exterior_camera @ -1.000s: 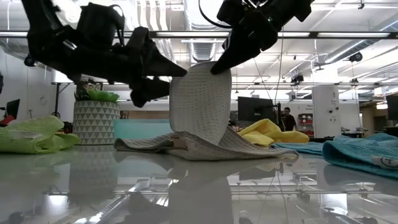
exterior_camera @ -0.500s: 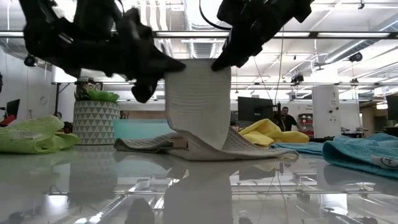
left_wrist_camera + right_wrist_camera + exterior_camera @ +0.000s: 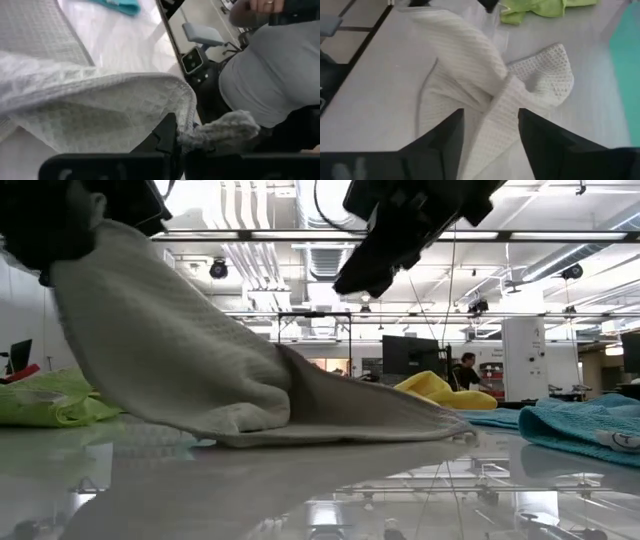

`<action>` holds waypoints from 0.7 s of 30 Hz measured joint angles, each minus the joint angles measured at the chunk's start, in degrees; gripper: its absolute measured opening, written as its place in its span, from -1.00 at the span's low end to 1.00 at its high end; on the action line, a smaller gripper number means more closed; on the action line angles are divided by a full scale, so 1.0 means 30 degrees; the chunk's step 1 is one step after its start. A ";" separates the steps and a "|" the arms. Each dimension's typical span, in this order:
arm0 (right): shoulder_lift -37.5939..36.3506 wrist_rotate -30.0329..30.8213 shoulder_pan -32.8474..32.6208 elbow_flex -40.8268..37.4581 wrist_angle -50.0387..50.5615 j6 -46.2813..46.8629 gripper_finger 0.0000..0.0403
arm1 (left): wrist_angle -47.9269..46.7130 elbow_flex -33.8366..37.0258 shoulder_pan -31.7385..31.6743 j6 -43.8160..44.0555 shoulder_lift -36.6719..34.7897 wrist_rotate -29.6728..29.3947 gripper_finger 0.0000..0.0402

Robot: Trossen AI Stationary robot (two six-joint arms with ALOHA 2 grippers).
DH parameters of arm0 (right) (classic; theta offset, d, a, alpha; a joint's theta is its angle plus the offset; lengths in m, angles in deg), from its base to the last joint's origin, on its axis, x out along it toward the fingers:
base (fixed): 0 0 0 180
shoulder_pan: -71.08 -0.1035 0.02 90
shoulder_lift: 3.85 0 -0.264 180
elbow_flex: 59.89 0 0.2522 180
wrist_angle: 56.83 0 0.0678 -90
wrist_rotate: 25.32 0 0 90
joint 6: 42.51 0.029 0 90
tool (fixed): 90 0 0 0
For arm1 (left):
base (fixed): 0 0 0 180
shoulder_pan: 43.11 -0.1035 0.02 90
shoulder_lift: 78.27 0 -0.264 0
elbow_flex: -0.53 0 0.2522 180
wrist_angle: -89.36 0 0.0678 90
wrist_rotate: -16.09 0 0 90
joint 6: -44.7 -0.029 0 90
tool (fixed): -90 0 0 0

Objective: Fold microfiber towels
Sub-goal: Fold the gray microfiber towel

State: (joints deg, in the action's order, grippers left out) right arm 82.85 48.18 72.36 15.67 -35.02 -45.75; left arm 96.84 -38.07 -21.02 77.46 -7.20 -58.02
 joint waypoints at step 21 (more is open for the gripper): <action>0.4892 0.1305 -0.0962 -0.0022 0.0373 0.4554 -0.37 | -0.0438 0.0080 0.0102 0.0471 0.0114 -0.2051 -1.00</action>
State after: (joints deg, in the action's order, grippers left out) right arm 97.53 52.10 69.47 15.60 -33.90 -32.09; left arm 95.52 -37.83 -20.72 78.87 -6.86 -64.17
